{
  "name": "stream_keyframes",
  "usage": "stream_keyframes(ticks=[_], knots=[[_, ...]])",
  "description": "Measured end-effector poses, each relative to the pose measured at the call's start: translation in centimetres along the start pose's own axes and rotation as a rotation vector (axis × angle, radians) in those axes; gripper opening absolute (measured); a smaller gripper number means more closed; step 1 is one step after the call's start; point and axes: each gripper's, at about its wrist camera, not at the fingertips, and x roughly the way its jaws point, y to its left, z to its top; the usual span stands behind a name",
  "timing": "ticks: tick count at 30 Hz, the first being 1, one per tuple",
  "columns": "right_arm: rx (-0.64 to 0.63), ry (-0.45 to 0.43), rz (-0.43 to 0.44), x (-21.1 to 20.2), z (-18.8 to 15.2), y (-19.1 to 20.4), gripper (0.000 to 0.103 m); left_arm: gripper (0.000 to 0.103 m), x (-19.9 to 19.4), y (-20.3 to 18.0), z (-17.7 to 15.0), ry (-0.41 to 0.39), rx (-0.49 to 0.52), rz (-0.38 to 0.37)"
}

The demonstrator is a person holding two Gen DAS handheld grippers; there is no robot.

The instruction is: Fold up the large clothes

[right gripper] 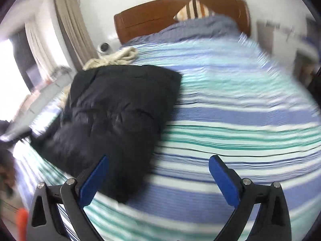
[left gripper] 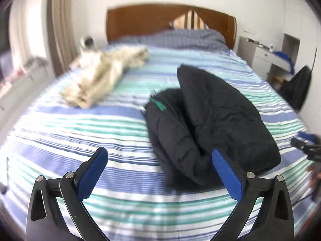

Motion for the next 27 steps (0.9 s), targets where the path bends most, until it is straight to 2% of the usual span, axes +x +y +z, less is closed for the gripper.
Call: stream_keyframes(ticks=[3,5,6,8,10,12,18,22,27], knots=[[-0.014,-0.033,-0.085,-2.9,-0.6,0.3,0.101,0.103,-2.3,-1.1,-1.7,-0.014,0.031,0.03],[-0.019,-0.13,-0.173,-5.5,-0.6,1.1,0.101,0.103,-3.3,-1.0,-3.1,-0.009,0.025,0.02],[-0.009,-0.173,-0.211,-7.0,-1.0,1.2,0.101,0.103,-2.2,-0.4,-2.9,-0.016,0.015,0.016],[0.003,-0.21,-0.254,-9.0,-1.4,1.8,0.101,0.103,-3.6,-0.5,-3.3,-0.034,-0.015,-0.015],[-0.043,-0.146,-0.23,-9.5,-1.9,2.7,0.101,0.103,-4.3,-1.4,-4.1,-0.018,-0.043,-0.062],[-0.085,-0.101,-0.203,-9.7,-1.7,3.3,0.101,0.103,-4.0,-2.3,-4.6,-0.001,-0.057,-0.066],[-0.06,-0.128,-0.203,-12.7,-3.4,3.7,0.101,0.103,-5.0,-3.0,-5.4,-0.007,-0.094,0.001],[-0.054,-0.119,-0.208,-13.2,-4.0,4.0,0.101,0.103,-5.9,-3.7,-5.2,-0.016,-0.059,0.04],[-0.06,-0.116,-0.217,-13.8,-4.2,4.8,0.101,0.103,-6.6,-4.4,-4.7,-0.004,-0.043,0.014]])
